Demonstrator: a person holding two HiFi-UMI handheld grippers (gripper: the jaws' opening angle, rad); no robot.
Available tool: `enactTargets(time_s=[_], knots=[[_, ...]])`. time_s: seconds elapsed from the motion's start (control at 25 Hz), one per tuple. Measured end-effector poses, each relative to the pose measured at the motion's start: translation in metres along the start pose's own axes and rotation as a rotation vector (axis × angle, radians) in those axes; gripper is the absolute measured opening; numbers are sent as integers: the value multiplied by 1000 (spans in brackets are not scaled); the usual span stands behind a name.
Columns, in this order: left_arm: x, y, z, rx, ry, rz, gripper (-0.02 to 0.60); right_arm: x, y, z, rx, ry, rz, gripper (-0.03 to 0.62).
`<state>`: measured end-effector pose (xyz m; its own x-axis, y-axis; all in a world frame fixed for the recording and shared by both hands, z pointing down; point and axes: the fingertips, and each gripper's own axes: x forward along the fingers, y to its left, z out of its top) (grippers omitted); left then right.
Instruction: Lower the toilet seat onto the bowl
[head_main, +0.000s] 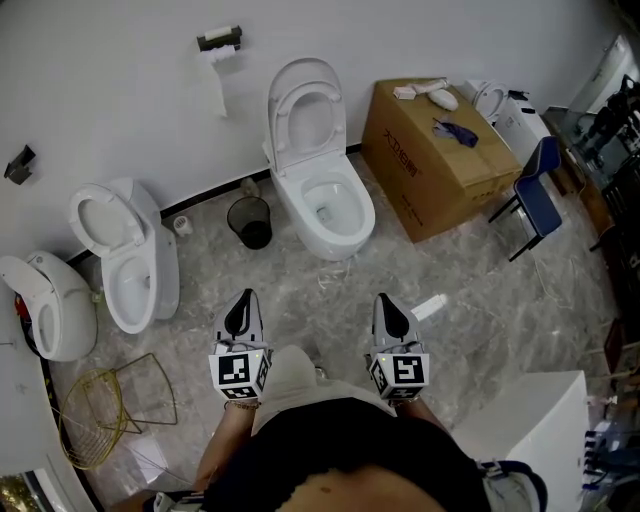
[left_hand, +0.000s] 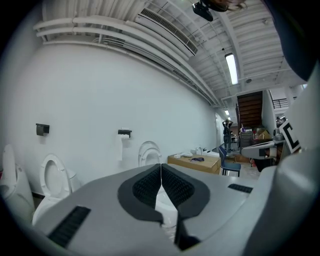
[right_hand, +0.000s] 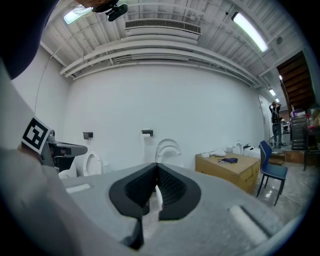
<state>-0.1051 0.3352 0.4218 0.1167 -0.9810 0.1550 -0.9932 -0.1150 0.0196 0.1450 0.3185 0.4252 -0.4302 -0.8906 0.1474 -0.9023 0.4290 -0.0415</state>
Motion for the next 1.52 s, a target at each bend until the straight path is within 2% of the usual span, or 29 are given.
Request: enactTargets(time_s=[0.16,0.52,0.64,0.84,1.0,1.24,1.52], knots=[[1,-4,0,43,20,-4,6,7,-3,-1,17,4,29,6],[28,15,-17,17,56,13,6,48,-4,-7,9,33,46,5],[50,27,-17,22,62,16,6,70,-9,-3,6,23,34,5],[101,45,10,9,11,2,6,120,-17,11,34,25,16,5],[142,63,9,40,43,-21,5,161,-25,27,49,13,-15,5],[200,88,19,40,61,-29,5,213,-40,32,44,21,-41,5],[251,112,31,11,31,-83,5,279,-51,43,40,29,-69,5]])
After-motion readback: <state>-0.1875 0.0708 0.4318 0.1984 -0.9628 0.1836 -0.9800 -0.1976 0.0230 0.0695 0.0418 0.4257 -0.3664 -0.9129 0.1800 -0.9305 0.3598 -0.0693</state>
